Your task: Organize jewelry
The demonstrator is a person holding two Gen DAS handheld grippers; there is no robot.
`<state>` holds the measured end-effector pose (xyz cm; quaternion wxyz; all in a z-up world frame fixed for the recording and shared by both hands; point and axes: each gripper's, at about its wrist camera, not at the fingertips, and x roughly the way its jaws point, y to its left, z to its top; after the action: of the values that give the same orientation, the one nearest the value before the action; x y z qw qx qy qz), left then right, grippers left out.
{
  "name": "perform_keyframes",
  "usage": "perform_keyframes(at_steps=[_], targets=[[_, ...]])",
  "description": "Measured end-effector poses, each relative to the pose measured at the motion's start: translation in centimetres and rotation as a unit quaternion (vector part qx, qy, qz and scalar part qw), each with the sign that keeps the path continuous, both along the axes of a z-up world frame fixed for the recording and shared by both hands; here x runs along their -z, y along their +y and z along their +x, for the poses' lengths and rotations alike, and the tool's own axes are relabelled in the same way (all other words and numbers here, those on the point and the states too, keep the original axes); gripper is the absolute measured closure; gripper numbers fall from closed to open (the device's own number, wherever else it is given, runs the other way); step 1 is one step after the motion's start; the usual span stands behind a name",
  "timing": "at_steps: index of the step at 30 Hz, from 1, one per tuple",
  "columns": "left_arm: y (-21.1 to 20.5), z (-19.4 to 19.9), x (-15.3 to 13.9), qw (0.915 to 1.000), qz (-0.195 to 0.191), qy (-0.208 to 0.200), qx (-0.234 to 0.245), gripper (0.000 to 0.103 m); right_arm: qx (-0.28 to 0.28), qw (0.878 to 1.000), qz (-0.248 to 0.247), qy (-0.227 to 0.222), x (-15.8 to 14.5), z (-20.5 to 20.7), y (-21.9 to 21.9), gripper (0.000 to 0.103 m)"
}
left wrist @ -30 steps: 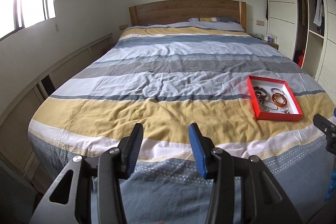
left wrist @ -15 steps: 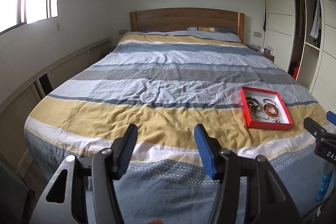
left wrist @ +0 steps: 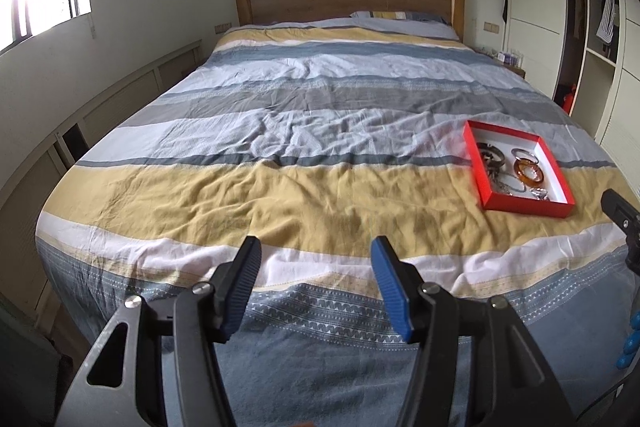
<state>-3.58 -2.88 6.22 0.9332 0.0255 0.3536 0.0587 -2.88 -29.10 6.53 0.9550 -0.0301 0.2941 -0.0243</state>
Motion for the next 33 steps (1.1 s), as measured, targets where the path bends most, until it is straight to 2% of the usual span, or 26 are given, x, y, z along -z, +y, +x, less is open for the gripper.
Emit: perform_keyframes(at_steps=[13, 33], targets=[[-0.3, 2.0, 1.7, 0.9989, -0.005, 0.046, 0.006, 0.048, 0.001, 1.000, 0.014, 0.026, 1.2, 1.9, -1.1, 0.001], [0.8, 2.9, 4.4, 0.9972, -0.012, 0.072, 0.014, 0.048, 0.005, 0.998, 0.009, 0.065, 3.3, 3.0, -0.3, 0.001]])
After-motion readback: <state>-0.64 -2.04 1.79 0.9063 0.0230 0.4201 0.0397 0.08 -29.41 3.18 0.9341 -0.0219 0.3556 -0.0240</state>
